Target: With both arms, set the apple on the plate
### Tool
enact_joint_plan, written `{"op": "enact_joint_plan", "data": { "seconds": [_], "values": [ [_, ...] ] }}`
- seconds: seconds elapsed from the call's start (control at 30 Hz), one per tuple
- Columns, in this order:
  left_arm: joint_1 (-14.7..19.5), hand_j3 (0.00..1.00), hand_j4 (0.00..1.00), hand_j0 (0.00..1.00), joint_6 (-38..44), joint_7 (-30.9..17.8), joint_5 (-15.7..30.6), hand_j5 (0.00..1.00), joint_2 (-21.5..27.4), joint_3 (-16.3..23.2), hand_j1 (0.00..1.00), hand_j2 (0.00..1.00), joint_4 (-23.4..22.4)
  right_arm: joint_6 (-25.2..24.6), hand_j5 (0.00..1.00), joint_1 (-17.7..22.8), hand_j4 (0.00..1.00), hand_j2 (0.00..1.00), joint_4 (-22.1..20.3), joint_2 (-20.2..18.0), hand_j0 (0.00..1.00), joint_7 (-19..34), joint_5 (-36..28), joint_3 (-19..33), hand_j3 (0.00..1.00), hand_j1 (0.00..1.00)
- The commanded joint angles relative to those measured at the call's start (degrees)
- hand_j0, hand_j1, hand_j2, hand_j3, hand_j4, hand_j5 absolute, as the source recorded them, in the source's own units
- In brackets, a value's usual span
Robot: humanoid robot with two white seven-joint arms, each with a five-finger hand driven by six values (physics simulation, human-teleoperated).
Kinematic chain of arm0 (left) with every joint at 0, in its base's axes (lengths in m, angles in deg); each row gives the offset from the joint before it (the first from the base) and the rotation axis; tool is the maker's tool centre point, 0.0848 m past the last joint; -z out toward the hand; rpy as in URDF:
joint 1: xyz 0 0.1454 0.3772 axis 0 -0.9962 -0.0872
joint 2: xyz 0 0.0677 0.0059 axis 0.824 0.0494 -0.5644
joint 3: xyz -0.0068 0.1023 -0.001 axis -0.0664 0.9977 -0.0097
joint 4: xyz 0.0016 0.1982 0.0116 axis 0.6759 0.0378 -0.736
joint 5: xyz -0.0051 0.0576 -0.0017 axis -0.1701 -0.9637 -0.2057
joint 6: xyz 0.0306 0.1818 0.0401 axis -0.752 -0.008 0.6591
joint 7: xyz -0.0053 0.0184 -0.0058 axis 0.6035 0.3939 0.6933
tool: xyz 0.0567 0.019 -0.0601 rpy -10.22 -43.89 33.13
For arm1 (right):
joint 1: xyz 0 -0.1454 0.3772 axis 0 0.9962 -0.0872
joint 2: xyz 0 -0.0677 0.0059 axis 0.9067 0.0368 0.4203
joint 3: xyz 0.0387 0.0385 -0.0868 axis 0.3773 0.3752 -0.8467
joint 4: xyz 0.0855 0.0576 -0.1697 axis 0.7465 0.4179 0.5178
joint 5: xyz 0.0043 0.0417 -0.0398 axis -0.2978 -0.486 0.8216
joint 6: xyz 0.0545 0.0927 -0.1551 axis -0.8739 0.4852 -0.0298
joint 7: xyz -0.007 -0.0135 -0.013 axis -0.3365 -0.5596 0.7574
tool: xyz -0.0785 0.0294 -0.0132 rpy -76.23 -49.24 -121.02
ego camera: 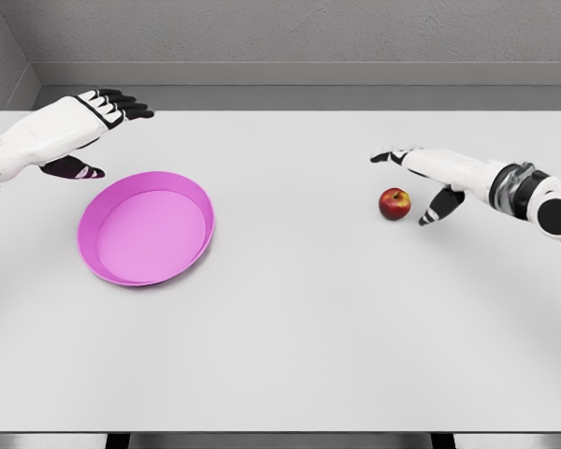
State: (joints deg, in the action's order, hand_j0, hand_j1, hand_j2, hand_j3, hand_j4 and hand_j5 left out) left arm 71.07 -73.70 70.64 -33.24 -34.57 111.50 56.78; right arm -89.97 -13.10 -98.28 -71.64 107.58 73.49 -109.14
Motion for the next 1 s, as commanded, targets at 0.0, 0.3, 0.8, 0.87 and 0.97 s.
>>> {"op": "enact_joint_plan", "data": {
  "seconds": [0.0,0.3,0.8,0.87,0.97],
  "values": [
    [0.00,1.00,1.00,1.00,0.03,-0.41,0.36,1.00,0.00,-0.08,1.00,1.00,0.03,-1.04,1.00,-0.17,1.00,1.00,2.27,1.46,1.00,1.66,-0.03,-1.43,1.00,1.00],
    [0.00,1.00,1.00,1.00,0.03,-0.41,0.36,1.00,0.00,-0.08,1.00,1.00,-0.06,-0.95,1.00,-3.69,1.00,1.00,7.63,4.09,1.00,3.25,-0.03,-4.24,1.00,1.00],
    [0.00,1.00,1.00,1.00,0.03,-0.50,-0.26,1.00,-0.53,-0.25,1.00,1.00,0.03,-0.51,0.64,-3.52,0.64,0.64,7.90,4.53,0.64,3.42,-0.03,-6.08,0.64,0.64],
    [0.00,1.00,1.00,1.00,0.03,-0.50,-0.17,1.00,-0.44,-0.34,1.00,1.00,-0.06,-0.42,0.59,-3.52,0.59,0.59,7.90,4.53,0.59,3.34,-0.03,-6.08,0.59,0.59],
    [0.00,1.00,1.00,1.00,0.03,-0.50,-0.17,1.00,-0.44,-0.34,1.00,1.00,0.03,-0.42,0.53,-3.52,0.53,0.53,7.98,4.45,0.53,3.42,-0.03,-6.08,0.53,0.53]
  ]
}}
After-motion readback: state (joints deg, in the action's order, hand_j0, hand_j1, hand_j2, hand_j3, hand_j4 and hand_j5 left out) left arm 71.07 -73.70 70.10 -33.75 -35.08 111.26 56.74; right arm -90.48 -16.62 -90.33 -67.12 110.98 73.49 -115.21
